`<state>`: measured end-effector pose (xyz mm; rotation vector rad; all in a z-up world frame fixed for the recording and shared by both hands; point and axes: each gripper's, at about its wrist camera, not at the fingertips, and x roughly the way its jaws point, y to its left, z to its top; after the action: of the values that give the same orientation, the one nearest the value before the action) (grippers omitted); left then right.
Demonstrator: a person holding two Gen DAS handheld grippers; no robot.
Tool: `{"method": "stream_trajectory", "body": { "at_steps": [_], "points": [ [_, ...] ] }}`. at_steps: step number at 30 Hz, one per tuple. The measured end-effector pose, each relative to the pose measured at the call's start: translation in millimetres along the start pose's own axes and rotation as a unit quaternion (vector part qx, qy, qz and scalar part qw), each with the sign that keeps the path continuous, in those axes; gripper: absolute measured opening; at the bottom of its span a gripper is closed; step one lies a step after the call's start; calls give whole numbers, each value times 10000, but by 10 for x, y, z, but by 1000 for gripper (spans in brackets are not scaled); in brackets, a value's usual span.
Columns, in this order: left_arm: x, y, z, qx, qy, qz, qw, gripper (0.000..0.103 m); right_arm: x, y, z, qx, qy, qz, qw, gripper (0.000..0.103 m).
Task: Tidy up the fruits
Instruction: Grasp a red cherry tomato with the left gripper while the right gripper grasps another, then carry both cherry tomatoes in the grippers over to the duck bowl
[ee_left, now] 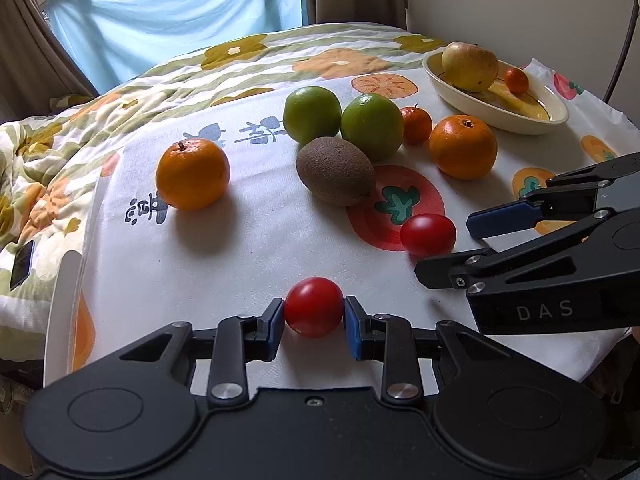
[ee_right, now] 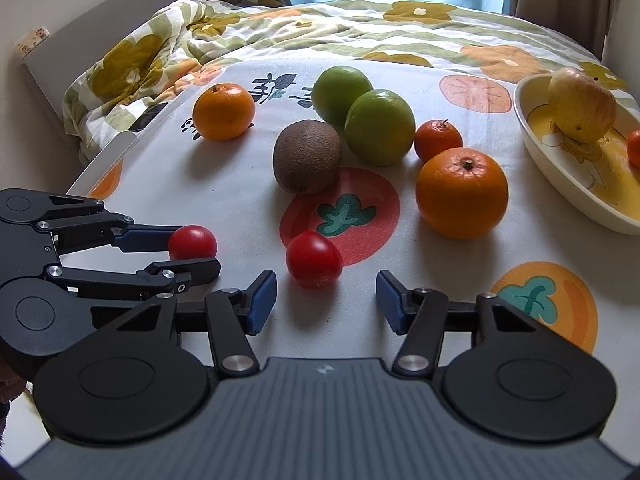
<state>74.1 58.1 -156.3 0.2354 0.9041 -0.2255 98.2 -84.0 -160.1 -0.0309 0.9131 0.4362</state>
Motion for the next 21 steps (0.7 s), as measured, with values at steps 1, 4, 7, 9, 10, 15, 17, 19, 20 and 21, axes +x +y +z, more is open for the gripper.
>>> {"method": "stream_trajectory", "body": {
  "at_steps": [1,4,7,9,10,15,17,19,20,21],
  "points": [
    [-6,7,-8,-13,2,15,10000,35,7,7,8,-15,-9,15,10000,69],
    [-28,40,-39,-97,17,33,9999,35,29,26,34,-74,-59,70,9999,61],
    [-50,46,-60,-165,32,85,9998,35,51,43,63,-178,-40,73,9998,46],
    [-82,55,-81,-228,10,150,9996,35,26,48,76,-206,-103,54,9997,46],
    [-102,59,-88,-264,9,159,9995,35,9,49,83,-219,-132,68,9996,46],
    [-185,63,-101,-423,6,218,9989,35,-88,57,123,-228,-198,126,9995,46],
    [-249,52,-93,-449,-40,234,9987,35,-136,64,133,-219,-226,137,9994,46],
    [-321,37,-75,-470,-103,245,9985,35,-206,61,146,-209,-266,138,9993,46],
    [-362,22,-61,-480,-144,248,9984,35,-249,59,151,-201,-298,138,9993,45],
    [-404,9,-42,-491,-178,242,9983,35,-290,56,156,-189,-323,131,9992,45]
  ]
}}
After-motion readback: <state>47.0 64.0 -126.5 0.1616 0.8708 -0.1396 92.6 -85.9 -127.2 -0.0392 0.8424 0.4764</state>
